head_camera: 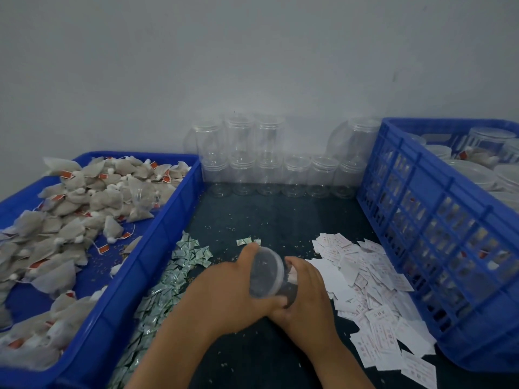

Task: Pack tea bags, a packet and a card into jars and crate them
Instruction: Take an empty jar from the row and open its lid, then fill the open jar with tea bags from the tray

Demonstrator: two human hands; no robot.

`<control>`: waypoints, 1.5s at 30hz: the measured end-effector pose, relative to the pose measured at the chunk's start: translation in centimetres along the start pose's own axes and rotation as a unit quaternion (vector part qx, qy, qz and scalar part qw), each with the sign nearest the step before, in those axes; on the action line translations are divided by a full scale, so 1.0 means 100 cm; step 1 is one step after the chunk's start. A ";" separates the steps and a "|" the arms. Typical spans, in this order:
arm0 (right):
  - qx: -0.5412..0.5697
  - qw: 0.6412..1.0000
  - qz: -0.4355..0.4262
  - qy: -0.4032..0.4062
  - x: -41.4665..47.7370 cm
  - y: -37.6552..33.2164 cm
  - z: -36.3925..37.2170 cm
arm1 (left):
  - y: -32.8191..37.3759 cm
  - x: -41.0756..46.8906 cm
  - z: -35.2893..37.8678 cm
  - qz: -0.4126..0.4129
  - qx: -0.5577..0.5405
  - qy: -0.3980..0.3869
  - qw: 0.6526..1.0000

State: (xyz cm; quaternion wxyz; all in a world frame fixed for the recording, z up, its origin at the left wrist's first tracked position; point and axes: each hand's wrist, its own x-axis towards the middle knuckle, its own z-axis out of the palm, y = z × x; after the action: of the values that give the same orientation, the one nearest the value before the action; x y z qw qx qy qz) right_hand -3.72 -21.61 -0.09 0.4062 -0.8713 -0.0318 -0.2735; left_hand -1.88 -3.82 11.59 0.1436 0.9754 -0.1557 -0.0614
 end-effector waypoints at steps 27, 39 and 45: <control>0.176 0.977 0.101 -0.069 -0.004 -0.007 -0.007 | -0.043 0.009 -0.006 -0.062 -0.031 0.266 0.961; 0.155 0.975 0.126 -0.097 -0.006 -0.016 -0.004 | -0.199 0.030 -0.101 -0.199 0.139 -0.187 0.952; 0.155 0.972 0.139 -0.107 -0.003 -0.018 -0.003 | -0.223 0.059 -0.057 -0.144 0.067 -0.117 0.980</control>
State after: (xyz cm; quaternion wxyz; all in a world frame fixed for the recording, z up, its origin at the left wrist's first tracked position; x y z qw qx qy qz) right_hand -4.65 -20.58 1.13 0.5642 -0.8180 0.0041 -0.1118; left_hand 11.05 16.10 9.92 0.0480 0.9812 -0.0330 -0.1842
